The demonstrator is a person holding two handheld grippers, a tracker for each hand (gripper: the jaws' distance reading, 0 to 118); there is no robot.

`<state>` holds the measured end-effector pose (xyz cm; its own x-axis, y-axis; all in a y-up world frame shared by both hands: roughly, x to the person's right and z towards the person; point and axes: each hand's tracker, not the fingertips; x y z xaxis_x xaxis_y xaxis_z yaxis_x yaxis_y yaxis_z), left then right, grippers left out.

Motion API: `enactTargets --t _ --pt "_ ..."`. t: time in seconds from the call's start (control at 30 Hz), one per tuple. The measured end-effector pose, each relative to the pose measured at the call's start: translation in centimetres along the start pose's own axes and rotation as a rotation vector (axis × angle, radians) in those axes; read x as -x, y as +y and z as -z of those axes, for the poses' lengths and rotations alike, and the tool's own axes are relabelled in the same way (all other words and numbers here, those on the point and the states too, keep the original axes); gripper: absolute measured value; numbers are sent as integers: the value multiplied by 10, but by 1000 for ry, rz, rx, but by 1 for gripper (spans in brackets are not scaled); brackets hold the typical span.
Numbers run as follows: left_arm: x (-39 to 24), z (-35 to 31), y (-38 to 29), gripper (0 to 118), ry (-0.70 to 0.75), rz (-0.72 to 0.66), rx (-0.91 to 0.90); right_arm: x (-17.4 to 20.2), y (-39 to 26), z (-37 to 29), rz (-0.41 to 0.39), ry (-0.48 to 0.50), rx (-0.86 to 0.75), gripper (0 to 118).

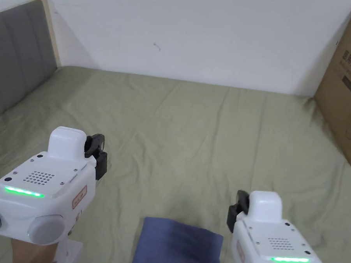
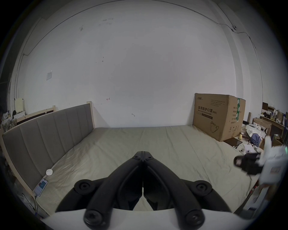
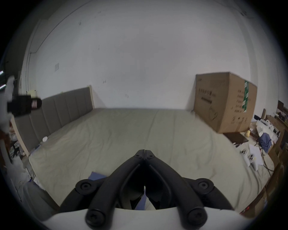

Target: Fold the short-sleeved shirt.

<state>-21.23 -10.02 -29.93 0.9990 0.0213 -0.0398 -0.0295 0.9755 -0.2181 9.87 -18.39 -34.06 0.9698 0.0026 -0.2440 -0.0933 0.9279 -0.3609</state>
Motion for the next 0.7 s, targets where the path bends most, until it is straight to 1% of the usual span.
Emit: enactTargets --t 0.03,0.13,0.2,0.3,0.43,0.5,0.57,0.6,0.67,0.7 --pt "1 1 -1 0 0 -1 5 7 -12 9 -16 9 30 0" --pt "4 5 -6 0 -7 -7 24 21 -48 32 -19 43 140 0" --pt "6 7 -10 0 -11 -7 37 27 -71 45 -37 50 230 0" --pt "9 12 -17 0 -17 -8 64 31 -101 61 -9 52 324 0" --pt "12 20 -30 0 -24 -19 103 31 -135 78 -2 29 438 0" --pt "13 25 -38 0 -33 -24 142 29 -139 79 14 24 411 0" --pt "12 31 -48 4 -51 -49 198 28 -136 79 23 27 408 0" --pt "12 34 -54 12 -73 -76 224 27 -138 80 20 31 408 0" --pt "12 46 -67 35 -118 -161 325 25 -139 79 11 41 401 0" --pt "12 52 -74 58 -141 -205 386 24 -139 79 8 45 399 0"
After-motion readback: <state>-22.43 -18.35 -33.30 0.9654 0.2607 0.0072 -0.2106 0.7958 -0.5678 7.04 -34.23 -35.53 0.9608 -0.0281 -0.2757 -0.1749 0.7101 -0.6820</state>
